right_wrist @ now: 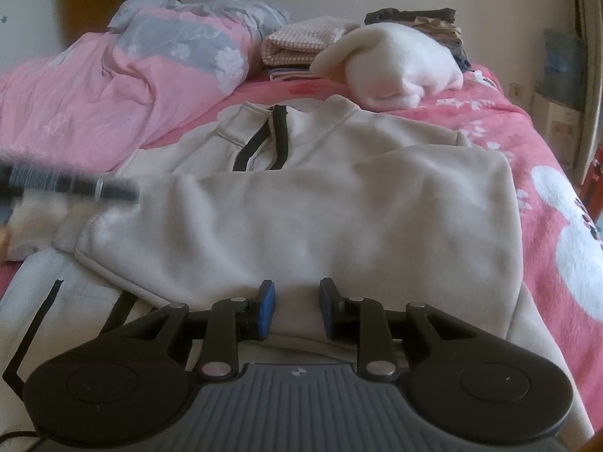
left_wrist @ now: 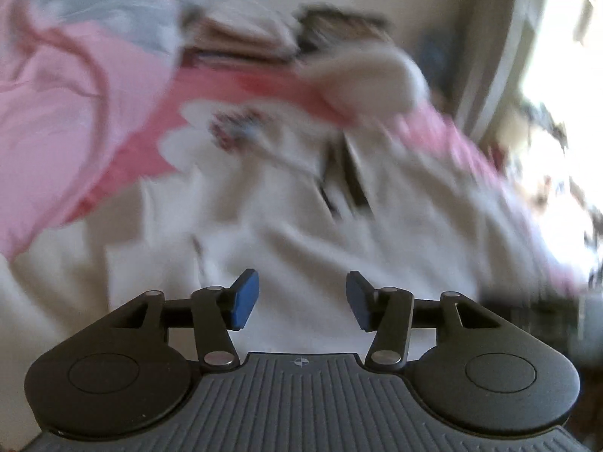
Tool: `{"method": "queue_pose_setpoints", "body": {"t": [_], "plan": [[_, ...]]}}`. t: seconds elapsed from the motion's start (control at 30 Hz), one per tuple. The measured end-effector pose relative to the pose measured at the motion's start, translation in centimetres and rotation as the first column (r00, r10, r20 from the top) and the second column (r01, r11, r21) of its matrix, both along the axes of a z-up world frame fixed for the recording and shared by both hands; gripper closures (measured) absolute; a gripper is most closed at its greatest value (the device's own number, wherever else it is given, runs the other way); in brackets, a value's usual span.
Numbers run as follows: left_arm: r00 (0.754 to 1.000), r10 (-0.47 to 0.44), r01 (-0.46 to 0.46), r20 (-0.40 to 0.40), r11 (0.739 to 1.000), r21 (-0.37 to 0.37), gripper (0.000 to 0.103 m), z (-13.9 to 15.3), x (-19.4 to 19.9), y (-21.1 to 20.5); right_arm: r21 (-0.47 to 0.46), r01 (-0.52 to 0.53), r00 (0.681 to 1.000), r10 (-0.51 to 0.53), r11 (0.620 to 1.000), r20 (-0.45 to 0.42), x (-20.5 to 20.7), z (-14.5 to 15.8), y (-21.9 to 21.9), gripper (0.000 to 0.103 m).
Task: Fold clothes
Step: 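Release the hem and raise both tools above the folded hoodie, then grasp a hoodie sleeve cuff with the left tool and lift it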
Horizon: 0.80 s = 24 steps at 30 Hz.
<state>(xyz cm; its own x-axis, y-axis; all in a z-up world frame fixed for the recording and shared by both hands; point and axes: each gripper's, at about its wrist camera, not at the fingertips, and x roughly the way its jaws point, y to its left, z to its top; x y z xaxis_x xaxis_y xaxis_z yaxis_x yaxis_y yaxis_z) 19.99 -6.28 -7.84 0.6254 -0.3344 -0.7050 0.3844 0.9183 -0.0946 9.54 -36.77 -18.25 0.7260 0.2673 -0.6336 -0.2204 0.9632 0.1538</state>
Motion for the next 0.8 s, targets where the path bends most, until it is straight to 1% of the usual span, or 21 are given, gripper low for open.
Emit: {"method": "queue_pose_setpoints", "body": {"t": [0.03,0.07,0.13,0.33,0.47,0.5,0.57,0.8], "plan": [[1.000,-0.004,0.005,-0.028,0.999,0.049,0.052,-1.0,-0.4,-0.3,-0.003,0.000,1.000,0.000,1.000,-0.001,0.0,0.0,0.0,0.076],[1.000,-0.005,0.007,-0.026,0.998,0.059,0.052,-1.7,-0.8,-0.1,-0.005,-0.001,1.000,0.001,1.000,-0.002,0.0,0.0,0.1,0.075],[1.000,-0.009,0.009,-0.004,0.999,0.053,0.052,-2.1,-1.4,0.5,-0.005,0.000,1.000,0.000,1.000,-0.001,0.0,0.0,0.1,0.075],[1.000,0.001,-0.001,-0.015,0.999,0.036,0.053,-0.8,-2.2,1.4,-0.007,0.003,1.000,-0.003,1.000,0.000,0.0,0.0,0.1,0.075],[1.000,0.006,-0.005,-0.013,0.999,0.040,0.049,0.3,-3.6,1.7,-0.010,0.008,1.000,-0.008,1.000,0.007,-0.2,-0.1,0.2,0.075],[1.000,0.017,-0.017,-0.017,0.999,0.044,0.045,0.4,-3.9,1.9,-0.013,0.010,1.000,-0.010,1.000,0.009,-0.2,-0.1,0.3,0.075],[0.999,0.044,-0.042,-0.030,0.998,0.046,0.045,0.5,-4.4,2.4,-0.020,0.014,1.000,-0.013,1.000,0.011,-0.3,-0.1,0.4,0.075],[0.988,0.135,-0.135,-0.076,0.991,0.004,0.045,1.1,-5.7,5.1,-0.046,0.020,1.000,-0.020,0.999,0.013,-0.4,0.0,0.8,0.075]]}}
